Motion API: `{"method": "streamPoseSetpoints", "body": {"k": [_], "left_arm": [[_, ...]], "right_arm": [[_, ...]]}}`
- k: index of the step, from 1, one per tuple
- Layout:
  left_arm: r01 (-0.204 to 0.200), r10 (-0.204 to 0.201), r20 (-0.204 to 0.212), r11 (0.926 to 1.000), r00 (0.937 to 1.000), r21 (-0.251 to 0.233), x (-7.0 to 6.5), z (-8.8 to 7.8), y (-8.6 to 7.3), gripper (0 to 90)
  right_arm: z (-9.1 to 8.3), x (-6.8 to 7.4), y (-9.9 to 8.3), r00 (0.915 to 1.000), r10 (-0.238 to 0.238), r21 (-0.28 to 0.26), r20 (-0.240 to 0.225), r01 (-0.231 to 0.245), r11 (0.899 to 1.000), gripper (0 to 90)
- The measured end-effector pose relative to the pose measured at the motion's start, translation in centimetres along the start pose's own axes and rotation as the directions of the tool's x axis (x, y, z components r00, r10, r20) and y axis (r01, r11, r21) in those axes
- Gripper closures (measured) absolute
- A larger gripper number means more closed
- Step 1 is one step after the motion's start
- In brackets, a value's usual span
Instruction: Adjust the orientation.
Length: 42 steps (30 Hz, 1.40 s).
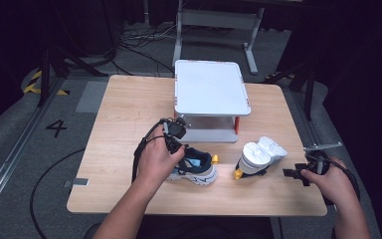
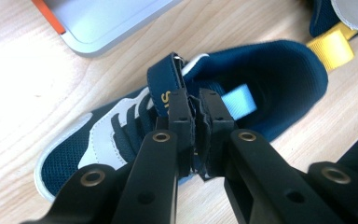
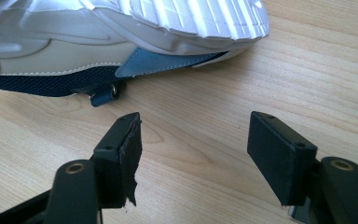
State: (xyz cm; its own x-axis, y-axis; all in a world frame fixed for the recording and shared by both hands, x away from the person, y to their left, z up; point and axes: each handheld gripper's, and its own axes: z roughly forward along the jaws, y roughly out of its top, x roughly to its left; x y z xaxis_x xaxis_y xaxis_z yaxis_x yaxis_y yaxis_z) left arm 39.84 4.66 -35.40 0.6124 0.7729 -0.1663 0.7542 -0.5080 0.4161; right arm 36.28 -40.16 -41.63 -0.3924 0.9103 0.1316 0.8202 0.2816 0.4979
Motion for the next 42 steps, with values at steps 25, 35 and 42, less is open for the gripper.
{"method": "streamPoseSetpoints", "body": {"k": [25, 35, 42], "left_arm": [[-0.435, 0.438, 0.115, 0.8988, 0.8914, -0.055, -3.8, 1.2, 4.7, 86.7], [-0.445, 0.452, 0.162, 0.8921, 0.8773, -0.079, -2.9, 1.7, 4.8, 90.0], [-0.440, 0.447, 0.218, 0.8940, 0.8675, -0.082, -5.7, 0.8, 3.6, 49.5]], "right_arm": [[-0.6, -0.8, -1.1, 0.9994, 0.035, -0.006, 0.009, -0.035, 0.999, 36.1], [-0.9, -1.1, -1.8, 0.9984, 0.054, -0.008, 0.020, -0.054, 0.999, 36.1], [-0.7, -0.9, -1.6, 0.9989, 0.044, -0.004, 0.016, -0.044, 0.999, 35.9]]}}
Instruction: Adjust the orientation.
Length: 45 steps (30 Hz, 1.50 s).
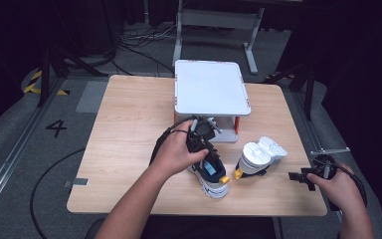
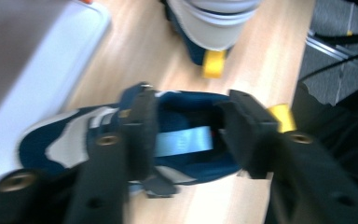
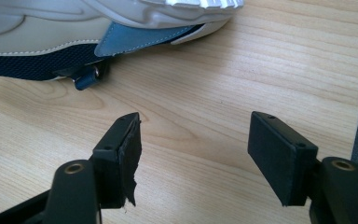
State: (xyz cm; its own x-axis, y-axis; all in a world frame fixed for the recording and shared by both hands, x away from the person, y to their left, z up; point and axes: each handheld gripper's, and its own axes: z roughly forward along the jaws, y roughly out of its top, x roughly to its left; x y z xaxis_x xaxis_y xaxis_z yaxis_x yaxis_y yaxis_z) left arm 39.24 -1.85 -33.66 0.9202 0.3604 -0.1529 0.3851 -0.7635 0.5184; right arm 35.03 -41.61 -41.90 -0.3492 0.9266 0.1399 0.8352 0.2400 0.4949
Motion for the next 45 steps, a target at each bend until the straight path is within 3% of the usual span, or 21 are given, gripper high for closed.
{"method": "streamPoseSetpoints", "body": {"k": [2, 5, 7, 9, 12, 14, 15, 16, 17, 24, 28, 29, 33, 35, 38, 40, 41, 42, 43, 44, 45], "left_arm": [[-0.005, 0.004, 0.034, 0.9989, 0.9994, 0.046, -1.4, 0.8, 0.3, 47.0], [0.012, -0.014, 0.013, 0.9943, 0.9998, 0.106, -2.4, 2.0, 0.4, 49.6], [0.010, -0.013, 0.024, 0.9930, 0.9996, 0.118, -3.1, 2.5, 0.4, 51.3], [0.014, -0.017, 0.027, 0.9925, 0.9995, 0.122, -3.2, 2.6, 0.4, 52.3], [0.037, -0.039, 0.008, 0.9843, 0.9992, 0.172, -3.1, 3.7, 0.3, 51.9], [0.030, -0.034, 0.021, 0.9793, 0.9992, 0.200, -3.1, 4.2, 0.3, 59.9], [0.023, -0.033, 0.038, 0.9729, 0.9987, 0.230, -3.1, 4.6, 0.2, 59.9], [-0.009, 0.003, 0.024, 0.9686, 0.9997, 0.249, -3.3, 5.1, 0.2, 65.3], [-0.015, 0.011, 0.018, 0.9674, 0.9998, 0.253, -3.3, 5.2, 0.2, 73.1], [-0.084, 0.075, 0.041, 0.9550, 0.9963, 0.285, -3.0, 3.7, -0.6, 75.8], [-0.151, 0.134, 0.077, 0.9459, 0.9880, 0.287, -2.4, 1.5, -2.6, 74.3], [-0.151, 0.134, 0.077, 0.9459, 0.9880, 0.287, -2.4, 1.5, -2.6, 73.4], [-0.160, 0.133, 0.102, 0.9327, 0.9858, 0.324, -1.7, 0.1, -4.8, 70.4], [-0.148, 0.120, 0.104, 0.9339, 0.9872, 0.325, -1.6, -0.1, -5.0, 68.8], [-0.122, 0.097, 0.103, 0.9536, 0.9900, 0.275, -1.5, -0.8, -5.0, 54.8], [-0.093, 0.076, 0.089, 0.9723, 0.9932, 0.214, -1.2, -1.5, -5.0, 49.4], [-0.067, 0.056, 0.061, 0.9779, 0.9966, 0.198, -1.0, -1.8, -4.9, 48.5], [-0.023, 0.022, 0.003, 0.9843, 0.9997, 0.175, -0.5, -1.9, -4.8, 46.3], [0.001, 0.005, -0.037, 0.9856, 0.9993, 0.169, -0.1, -2.0, -4.8, 45.7], [0.001, 0.005, -0.037, 0.9856, 0.9993, 0.169, -0.1, -2.0, -4.8, 46.0], [0.061, -0.042, -0.111, 0.9837, 0.9929, 0.169, 0.5, -1.8, -4.7, 46.0]], "right_arm": [[0.0, 0.1, 0.1, 1.0000, -0.003, -0.004, 0.000, 0.003, 1.000, 35.7], [-0.1, 0.2, 0.3, 0.9999, -0.011, -0.006, -0.005, 0.011, 1.000, 35.7], [-0.2, 0.3, 0.4, 0.9998, -0.015, -0.008, -0.009, 0.015, 1.000, 35.6], [-0.2, 0.3, 0.4, 0.9998, -0.017, -0.009, -0.010, 0.017, 1.000, 35.6], [0.0, 0.2, 0.4, 0.9998, -0.019, -0.005, -0.010, 0.019, 1.000, 35.6], [0.0, 0.2, 0.4, 0.9998, -0.019, -0.004, -0.011, 0.019, 1.000, 35.6], [0.0, 0.2, 0.5, 0.9997, -0.021, -0.006, -0.012, 0.020, 1.000, 35.6], [0.0, 0.3, 0.5, 0.9996, -0.023, -0.005, -0.015, 0.023, 1.000, 35.6], [0.1, 0.3, 0.5, 0.9996, -0.024, -0.005, -0.015, 0.024, 1.000, 35.6], [0.1, 0.3, 0.7, 0.9995, -0.026, -0.004, -0.017, 0.026, 1.000, 35.6], [0.4, 0.6, 1.4, 0.9988, -0.042, -0.008, -0.024, 0.042, 0.999, 35.5], [0.5, 0.7, 1.7, 0.9985, -0.049, -0.009, -0.026, 0.048, 0.999, 35.5], [0.8, 1.0, 2.3, 0.9975, -0.063, -0.006, -0.032, 0.063, 0.998, 35.5], [0.8, 1.0, 2.5, 0.9972, -0.066, -0.009, -0.035, 0.065, 0.998, 35.5], [1.0, 1.3, 2.8, 0.9962, -0.076, -0.009, -0.043, 0.076, 0.997, 35.5], [1.0, 1.3, 2.8, 0.9958, -0.079, -0.009, -0.045, 0.079, 0.997, 35.5], [1.0, 1.3, 2.7, 0.9959, -0.078, -0.011, -0.046, 0.078, 0.997, 35.4], [0.9, 1.2, 2.7, 0.9964, -0.072, -0.010, -0.045, 0.071, 0.997, 35.4], [0.8, 1.1, 2.6, 0.9967, -0.070, -0.011, -0.041, 0.070, 0.997, 35.4], [0.8, 1.1, 2.6, 0.9967, -0.070, -0.011, -0.041, 0.070, 0.997, 35.4], [0.8, 1.1, 2.5, 0.9969, -0.068, -0.012, -0.039, 0.068, 0.998, 35.5]]}}
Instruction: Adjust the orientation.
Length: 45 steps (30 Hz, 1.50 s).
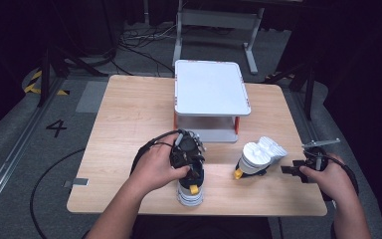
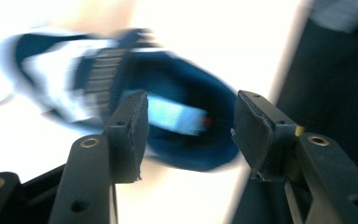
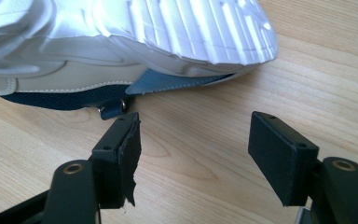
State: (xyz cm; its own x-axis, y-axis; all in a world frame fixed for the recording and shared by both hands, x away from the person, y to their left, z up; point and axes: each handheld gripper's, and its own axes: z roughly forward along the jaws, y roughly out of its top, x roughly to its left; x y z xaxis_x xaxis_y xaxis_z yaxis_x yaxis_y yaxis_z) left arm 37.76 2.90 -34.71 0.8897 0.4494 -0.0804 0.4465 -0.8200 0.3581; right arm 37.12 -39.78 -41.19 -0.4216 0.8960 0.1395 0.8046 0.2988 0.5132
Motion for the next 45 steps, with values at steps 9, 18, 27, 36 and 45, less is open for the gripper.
{"method": "streamPoseSetpoints", "body": {"k": [9, 18, 27, 36, 45], "left_arm": [[0.060, -0.054, -0.081, 0.9955, 0.9953, 0.073, 2.2, 3.8, 1.3, 56.4], [0.039, -0.022, -0.164, 0.9942, 0.9861, 0.100, 1.4, 3.9, 1.9, 73.5], [-0.001, 0.006, -0.237, 0.9998, 0.9715, 0.022, 2.1, 2.5, 3.9, 75.7], [0.009, -0.014, -0.348, 0.9998, 0.9375, -0.015, 4.4, 4.6, 6.5, 75.6], [0.049, -0.062, -0.384, 0.9979, 0.9211, -0.043, 6.0, 5.7, 6.9, 70.1]], "right_arm": [[-0.6, -0.5, -1.5, 0.9996, 0.025, 0.006, 0.011, -0.026, 1.000, 35.3], [-0.7, -0.6, -2.2, 0.9995, 0.030, 0.008, 0.008, -0.030, 1.000, 35.2], [-1.0, -1.0, -3.2, 0.9981, 0.056, 0.012, 0.024, -0.057, 0.998, 35.2], [-1.5, -1.3, -4.2, 0.9960, 0.081, 0.015, 0.037, -0.082, 0.997, 35.1], [-1.8, -1.5, -4.8, 0.9950, 0.092, 0.013, 0.038, -0.092, 0.996, 35.0]]}}
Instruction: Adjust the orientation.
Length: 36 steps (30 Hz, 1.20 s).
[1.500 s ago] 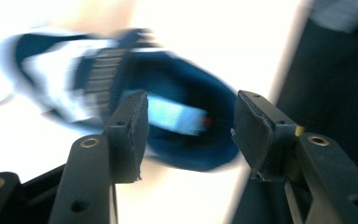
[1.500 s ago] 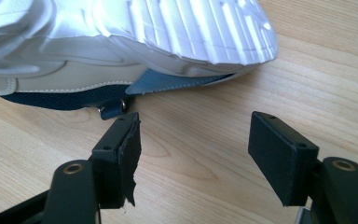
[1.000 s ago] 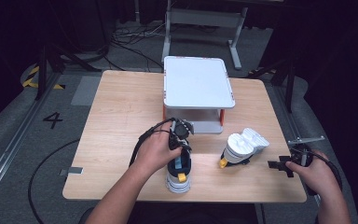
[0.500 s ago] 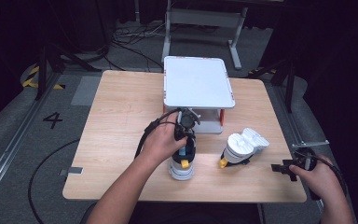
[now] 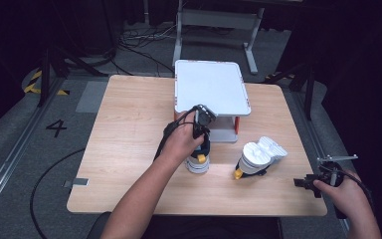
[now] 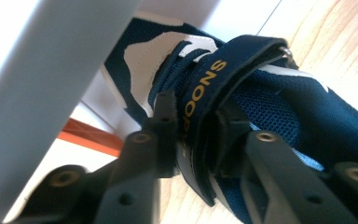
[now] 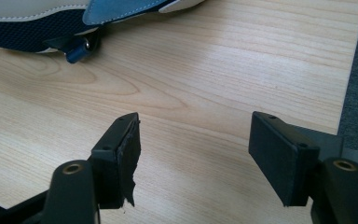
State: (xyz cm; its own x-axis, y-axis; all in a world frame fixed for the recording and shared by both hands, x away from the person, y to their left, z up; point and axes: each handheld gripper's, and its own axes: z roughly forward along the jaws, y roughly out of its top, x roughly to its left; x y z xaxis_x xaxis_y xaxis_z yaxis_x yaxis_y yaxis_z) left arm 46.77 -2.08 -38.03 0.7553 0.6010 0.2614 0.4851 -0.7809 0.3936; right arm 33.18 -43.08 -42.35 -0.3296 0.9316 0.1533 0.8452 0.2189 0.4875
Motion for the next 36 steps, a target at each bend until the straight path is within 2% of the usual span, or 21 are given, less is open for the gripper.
{"method": "streamPoseSetpoints", "body": {"k": [1, 2, 3, 4, 6, 7, 10, 12, 15, 16, 17, 19, 21, 22, 25, 26, 29, 31, 32, 35, 36], "left_arm": [[0.000, 0.000, 0.000, 1.0000, 1.0000, 0.000, 0.0, 0.0, 0.0, 60.9], [0.031, -0.031, 0.046, 0.9995, 0.9985, -0.005, 0.0, 0.1, -0.1, 60.9], [0.055, -0.051, 0.078, 0.9976, 0.9956, -0.043, -0.1, -0.1, -0.3, 51.4], [0.056, -0.054, 0.063, 0.9974, 0.9966, -0.044, -0.2, -0.2, -0.5, 46.5], [0.071, -0.066, 0.086, 0.9961, 0.9941, -0.053, -0.2, -1.0, -0.8, 41.9], [0.079, -0.072, 0.100, 0.9946, 0.9924, -0.067, -0.3, -1.5, -1.1, 41.1], [0.118, -0.108, 0.100, 0.9889, 0.9891, -0.091, -0.3, -3.5, -2.4, 37.5], [0.139, -0.128, 0.125, 0.9861, 0.9839, -0.091, -0.5, -4.9, -3.4, 36.0], [0.138, -0.118, 0.192, 0.9858, 0.9743, -0.096, -1.5, -7.1, -4.7, 36.4], [0.126, -0.103, 0.208, 0.9870, 0.9727, -0.100, -2.0, -7.7, -5.0, 37.5], [0.126, -0.103, 0.208, 0.9870, 0.9727, -0.100, -2.0, -7.7, -5.0, 39.5], [0.098, -0.081, 0.228, 0.9931, 0.9702, -0.064, -3.1, -8.4, -5.5, 41.4], [0.089, -0.079, 0.248, 0.9956, 0.9655, -0.030, -3.9, -8.5, -5.8, 43.6], [0.079, -0.076, 0.260, 0.9969, 0.9626, 0.002, -4.1, -8.4, -6.0, 44.1], [0.063, -0.081, 0.286, 0.9954, 0.9547, 0.072, -4.5, -7.9, -6.6, 44.6], [0.064, -0.090, 0.298, 0.9933, 0.9505, 0.096, -4.5, -7.6, -6.8, 44.5], [0.069, -0.111, 0.309, 0.9872, 0.9446, 0.144, -4.7, -6.7, -7.4, 44.4], [0.053, -0.104, 0.321, 0.9851, 0.9413, 0.164, -5.0, -6.3, -7.6, 43.8], [0.048, -0.104, 0.335, 0.9841, 0.9364, 0.171, -5.3, -5.9, -7.6, 43.9], [0.028, -0.087, 0.336, 0.9838, 0.9377, 0.177, -5.9, -5.2, -7.5, 46.6], [0.020, -0.083, 0.348, 0.9833, 0.9340, 0.181, -6.2, -4.9, -7.4, 48.4]], "right_arm": [[0.0, 0.0, 0.0, 1.0000, 0.000, 0.000, 0.000, 0.000, 1.000, 35.0], [0.0, 0.0, 0.0, 1.0000, -0.001, -0.002, 0.000, 0.001, 1.000, 35.0], [0.0, 0.1, 0.1, 1.0000, 0.000, -0.002, -0.002, 0.000, 1.000, 35.0], [0.0, 0.1, 0.2, 1.0000, -0.002, 0.001, -0.002, 0.002, 1.000, 35.0], [0.1, 0.2, 0.3, 1.0000, -0.006, 0.000, -0.006, 0.006, 1.000, 35.0], [0.2, 0.3, 0.4, 0.9999, -0.011, 0.000, -0.006, 0.011, 1.000, 34.9], [0.2, 0.5, 0.9, 0.9995, -0.026, -0.002, -0.019, 0.026, 1.000, 34.6], [0.3, 0.6, 1.2, 0.9993, -0.032, -0.006, -0.018, 0.032, 0.999, 34.6], [0.3, 0.7, 1.7, 0.9989, -0.042, -0.012, -0.019, 0.042, 0.999, 34.6], [0.4, 0.8, 2.0, 0.9987, -0.045, -0.013, -0.022, 0.045, 0.999, 34.6], [0.4, 0.8, 2.0, 0.9987, -0.045, -0.013, -0.022, 0.045, 0.999, 34.6], [0.7, 1.1, 2.4, 0.9979, -0.057, -0.013, -0.029, 0.057, 0.998, 34.5], [1.0, 1.3, 2.6, 0.9971, -0.067, -0.008, -0.037, 0.067, 0.998, 34.5], [1.1, 1.5, 2.7, 0.9965, -0.074, -0.006, -0.037, 0.074, 0.997, 34.4], [1.4, 1.7, 3.0, 0.9955, -0.085, -0.003, -0.041, 0.085, 0.996, 34.3], [1.4, 1.7, 3.1, 0.9955, -0.084, -0.002, -0.044, 0.084, 0.996, 34.3], [1.4, 1.6, 3.2, 0.9957, -0.085, -0.004, -0.039, 0.084, 0.996, 34.3], [1.5, 1.6, 3.3, 0.9957, -0.083, -0.004, -0.041, 0.083, 0.997, 34.3], [1.5, 1.6, 3.3, 0.9957, -0.084, -0.004, -0.040, 0.084, 0.996, 34.3], [1.7, 1.7, 3.4, 0.9951, -0.089, 0.001, -0.043, 0.089, 0.996, 34.3], [1.7, 1.7, 3.5, 0.9950, -0.090, 0.000, -0.044, 0.090, 0.996, 34.3]]}}
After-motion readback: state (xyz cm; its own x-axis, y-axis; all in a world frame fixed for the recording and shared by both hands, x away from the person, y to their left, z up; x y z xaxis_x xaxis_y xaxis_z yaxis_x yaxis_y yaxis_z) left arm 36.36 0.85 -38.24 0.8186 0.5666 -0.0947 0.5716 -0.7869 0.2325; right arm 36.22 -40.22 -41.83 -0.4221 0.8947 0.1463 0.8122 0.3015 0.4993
